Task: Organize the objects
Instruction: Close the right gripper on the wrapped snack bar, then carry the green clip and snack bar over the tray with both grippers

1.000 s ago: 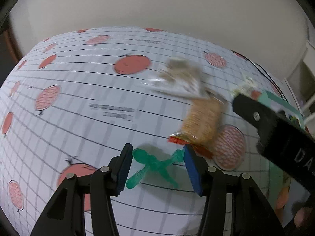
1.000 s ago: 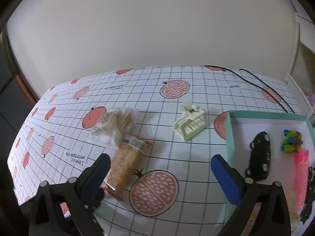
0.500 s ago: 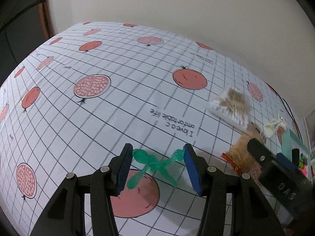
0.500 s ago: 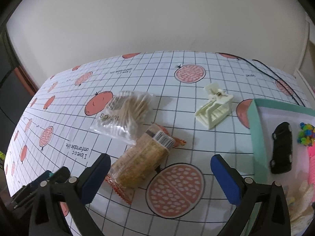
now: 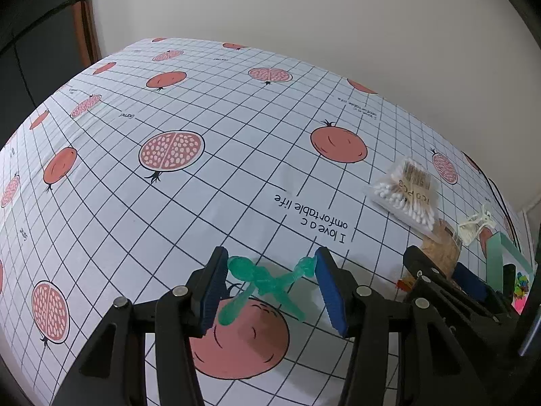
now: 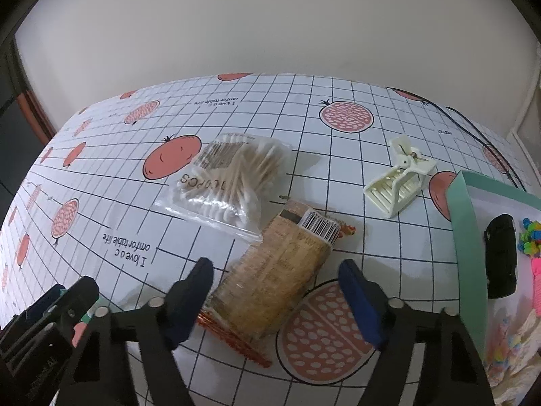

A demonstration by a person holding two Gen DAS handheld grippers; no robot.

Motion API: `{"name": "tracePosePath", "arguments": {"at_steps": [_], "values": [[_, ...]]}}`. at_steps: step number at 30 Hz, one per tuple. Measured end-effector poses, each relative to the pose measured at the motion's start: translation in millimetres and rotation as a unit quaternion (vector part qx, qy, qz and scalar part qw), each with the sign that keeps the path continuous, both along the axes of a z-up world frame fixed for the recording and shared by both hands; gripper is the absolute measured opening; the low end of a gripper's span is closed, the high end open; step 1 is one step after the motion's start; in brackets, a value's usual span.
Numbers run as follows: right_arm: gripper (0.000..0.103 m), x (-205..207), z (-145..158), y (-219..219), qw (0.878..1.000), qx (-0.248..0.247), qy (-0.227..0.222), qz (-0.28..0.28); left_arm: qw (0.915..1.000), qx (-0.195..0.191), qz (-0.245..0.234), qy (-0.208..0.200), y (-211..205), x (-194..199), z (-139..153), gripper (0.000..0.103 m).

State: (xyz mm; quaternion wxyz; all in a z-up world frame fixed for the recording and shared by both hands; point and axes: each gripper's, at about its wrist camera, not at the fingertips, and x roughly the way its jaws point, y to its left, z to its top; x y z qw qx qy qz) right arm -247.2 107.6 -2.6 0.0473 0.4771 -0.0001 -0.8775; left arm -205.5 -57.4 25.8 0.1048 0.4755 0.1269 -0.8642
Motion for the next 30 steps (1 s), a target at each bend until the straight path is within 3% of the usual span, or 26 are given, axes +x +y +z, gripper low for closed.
{"name": "tracePosePath", "arguments": {"at_steps": [3,9,17,30], "values": [[0.055,0.3,0.6,0.2,1.000,0.008,0.001,0.000,1.0000,0.002,0.001,-0.001,-0.4,0.1,-0.2,0.054],[0.040,1.9,2.5,9.1,1.000,0.002,-0.001,-0.010,1.0000,0.000,-0.002,0.000,1.8,-0.3,0.9,0.054],[0.039,7.5,11.6,16.4,1.000,-0.007,0.000,-0.003,0.9999,0.012,0.002,0.001,3.4,0.4,5.2,0.054],[0.039,21.3,63.2,56.1,0.999,-0.041,0.034,-0.001,0.9969,0.033,-0.023,0.067,29.2,2.3,55.4,0.054]]}}
